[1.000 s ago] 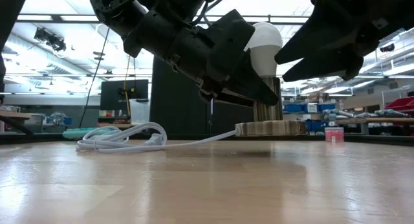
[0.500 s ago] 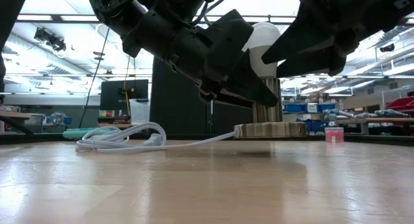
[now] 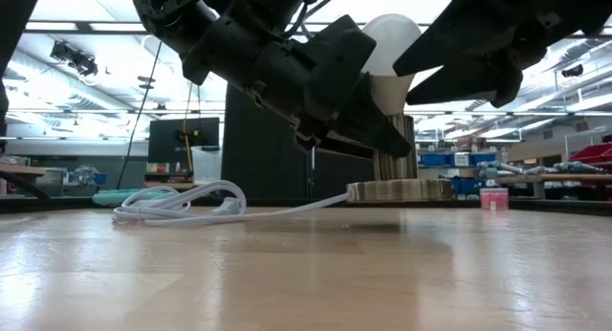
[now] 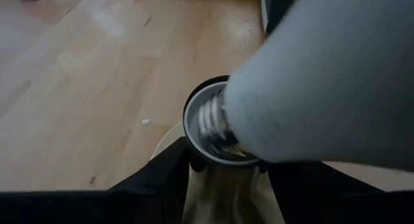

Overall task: Screw lightbulb
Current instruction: Insert the lightbulb into the lamp

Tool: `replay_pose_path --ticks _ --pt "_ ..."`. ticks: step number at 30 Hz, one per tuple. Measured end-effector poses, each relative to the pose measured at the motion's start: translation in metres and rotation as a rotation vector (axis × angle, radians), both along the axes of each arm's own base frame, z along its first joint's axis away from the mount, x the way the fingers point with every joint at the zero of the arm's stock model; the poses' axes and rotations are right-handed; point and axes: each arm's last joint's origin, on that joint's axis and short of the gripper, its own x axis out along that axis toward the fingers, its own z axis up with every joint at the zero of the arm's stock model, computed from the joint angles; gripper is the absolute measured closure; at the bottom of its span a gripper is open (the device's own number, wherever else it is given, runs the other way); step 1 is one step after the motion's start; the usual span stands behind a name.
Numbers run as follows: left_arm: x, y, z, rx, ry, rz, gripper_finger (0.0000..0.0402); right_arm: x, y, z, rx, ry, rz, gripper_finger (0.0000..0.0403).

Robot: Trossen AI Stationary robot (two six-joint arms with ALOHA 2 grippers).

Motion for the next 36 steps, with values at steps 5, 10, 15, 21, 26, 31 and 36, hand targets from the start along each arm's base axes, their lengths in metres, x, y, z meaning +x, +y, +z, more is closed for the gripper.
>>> replay_pose_path --ticks 5,10,15,21,26,31,36 --pt "0.000 0.000 0.000 0.002 -0.003 0.005 0.0208 0.004 -0.008 -0.001 -0.038 0.013 -0.022 0.0111" --pt "-0.001 -0.001 -0.001 -0.003 0.009 -0.015 0.0208 0.008 -0.014 0.000 -0.062 0.025 -0.024 0.0112" --pt "0.000 -0.002 -0.001 0.002 0.009 -0.037 0.0208 0.011 -0.018 0.000 -0.061 0.030 -0.002 0.0112" --pt "0.000 -0.002 -0.001 0.005 0.010 -0.037 0.0208 0.013 -0.019 0.001 -0.068 0.032 0.011 0.0112" --pt "0.000 -0.002 -0.001 -0.001 0.010 -0.052 0.0208 0.013 -0.019 0.001 -0.096 0.039 0.027 0.0126" --pt "0.000 -0.003 0.000 -0.007 0.011 -0.077 0.0208 0.014 -0.020 0.002 -0.121 0.045 0.042 0.0169" --pt "0.000 -0.003 0.000 -0.007 0.010 -0.082 0.0208 0.014 -0.021 0.001 -0.121 0.047 0.042 0.0183"
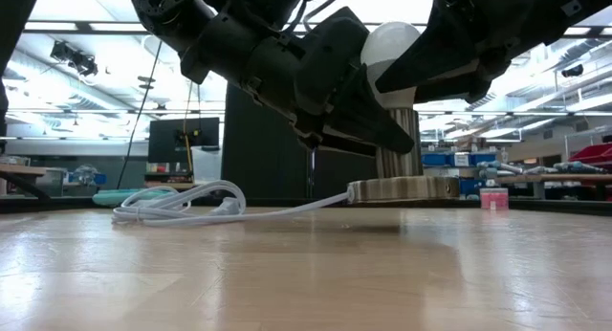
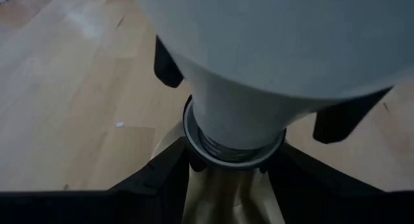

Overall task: Screw lightbulb
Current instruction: Insert the lightbulb into the lamp

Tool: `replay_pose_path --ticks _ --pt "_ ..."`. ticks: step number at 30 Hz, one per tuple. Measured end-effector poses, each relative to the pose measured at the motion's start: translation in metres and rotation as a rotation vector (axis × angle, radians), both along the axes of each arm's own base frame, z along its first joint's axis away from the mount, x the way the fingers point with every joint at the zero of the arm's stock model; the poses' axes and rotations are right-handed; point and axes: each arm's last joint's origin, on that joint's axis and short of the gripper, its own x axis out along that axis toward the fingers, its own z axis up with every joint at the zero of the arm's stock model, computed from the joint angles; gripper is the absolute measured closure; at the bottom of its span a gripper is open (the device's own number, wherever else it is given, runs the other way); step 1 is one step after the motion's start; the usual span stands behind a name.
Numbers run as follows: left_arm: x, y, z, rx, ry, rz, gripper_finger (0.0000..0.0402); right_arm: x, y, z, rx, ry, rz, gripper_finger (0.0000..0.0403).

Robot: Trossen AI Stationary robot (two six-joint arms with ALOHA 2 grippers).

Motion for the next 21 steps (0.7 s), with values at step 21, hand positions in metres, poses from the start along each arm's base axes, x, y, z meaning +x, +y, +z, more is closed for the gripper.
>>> replay_pose_path --ticks 21 --pt "-0.0012 -0.0011 -0.0017 0.030 0.018 -0.001 0.0208 0.0031 -0.0070 -0.0032 0.120 0.027 0.005 0.0187"
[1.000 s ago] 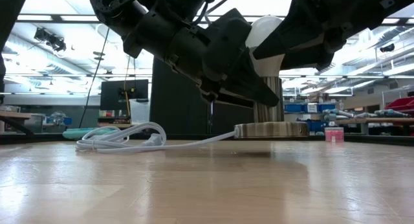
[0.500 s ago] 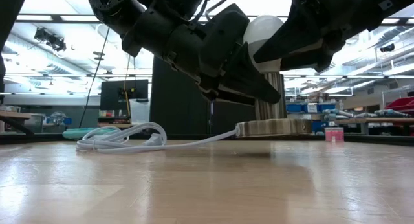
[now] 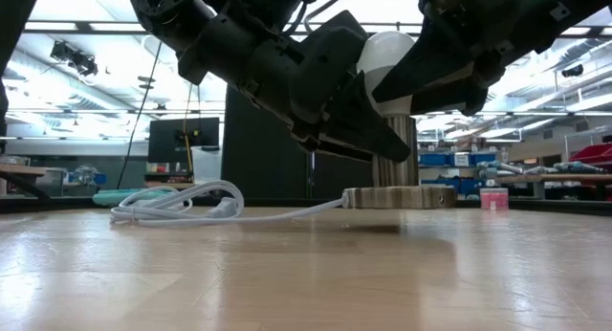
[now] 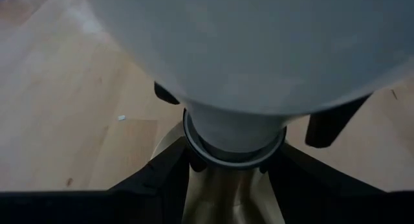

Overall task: Screw lightbulb
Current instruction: Insert the lightbulb into the lamp

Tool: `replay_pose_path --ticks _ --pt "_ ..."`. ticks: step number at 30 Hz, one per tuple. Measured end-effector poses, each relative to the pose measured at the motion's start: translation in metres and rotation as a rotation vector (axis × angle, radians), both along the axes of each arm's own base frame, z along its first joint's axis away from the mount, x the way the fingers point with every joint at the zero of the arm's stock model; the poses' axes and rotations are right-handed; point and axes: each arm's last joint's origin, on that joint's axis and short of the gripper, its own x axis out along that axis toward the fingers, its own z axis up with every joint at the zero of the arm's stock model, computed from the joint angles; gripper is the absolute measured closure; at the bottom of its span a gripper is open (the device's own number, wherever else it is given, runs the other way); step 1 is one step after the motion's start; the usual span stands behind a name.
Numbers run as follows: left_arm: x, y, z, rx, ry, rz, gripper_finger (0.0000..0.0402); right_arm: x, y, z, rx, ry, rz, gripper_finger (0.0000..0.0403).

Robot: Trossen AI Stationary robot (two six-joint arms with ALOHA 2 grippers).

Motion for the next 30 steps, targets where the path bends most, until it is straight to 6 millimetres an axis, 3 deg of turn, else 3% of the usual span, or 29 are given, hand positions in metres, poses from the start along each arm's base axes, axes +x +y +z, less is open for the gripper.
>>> replay_pose_path --ticks 18,23,30 --pt "0.002 0.004 0.004 -0.003 -0.066 0.188 0.0208 0.002 -0.003 -0.003 0.005 -0.088 -0.191 0.0187" --pt "0.001 0.005 0.003 0.024 -0.068 0.238 0.0208 0.013 0.001 -0.017 -0.038 -0.105 -0.262 0.0187" --pt "-0.001 0.002 0.004 0.074 -0.093 0.316 0.0208 0.028 0.012 -0.020 -0.142 -0.156 -0.376 0.0187"
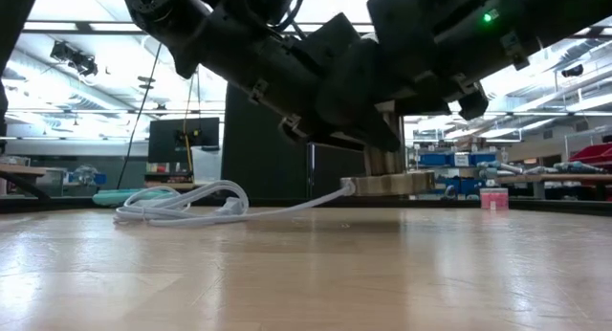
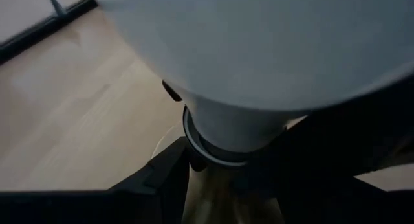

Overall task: Screw lightbulb
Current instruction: Insert the lightbulb into the lamp

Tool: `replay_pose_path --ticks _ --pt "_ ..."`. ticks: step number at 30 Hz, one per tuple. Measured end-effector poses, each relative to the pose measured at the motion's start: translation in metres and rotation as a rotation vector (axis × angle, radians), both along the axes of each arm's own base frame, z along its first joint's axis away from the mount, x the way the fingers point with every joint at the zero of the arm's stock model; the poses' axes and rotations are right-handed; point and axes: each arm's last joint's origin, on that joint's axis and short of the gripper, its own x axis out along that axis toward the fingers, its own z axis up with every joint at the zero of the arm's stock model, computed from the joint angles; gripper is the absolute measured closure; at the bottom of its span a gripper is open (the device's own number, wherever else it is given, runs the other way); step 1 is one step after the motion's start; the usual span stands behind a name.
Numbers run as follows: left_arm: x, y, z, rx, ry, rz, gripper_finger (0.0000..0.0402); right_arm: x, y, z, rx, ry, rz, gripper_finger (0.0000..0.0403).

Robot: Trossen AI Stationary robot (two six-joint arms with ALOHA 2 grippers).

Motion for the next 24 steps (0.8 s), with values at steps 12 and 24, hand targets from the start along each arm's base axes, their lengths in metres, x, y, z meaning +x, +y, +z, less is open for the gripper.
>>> replay_pose_path --ticks 12,24 --pt "-0.001 -0.002 0.001 -0.005 0.002 -0.021 0.0208 -0.004 0.008 0.002 -0.042 0.045 0.050 0.0175" --pt "0.000 -0.002 0.001 -0.016 0.004 -0.035 0.0208 -0.013 0.006 0.012 -0.030 0.116 0.105 0.0088"
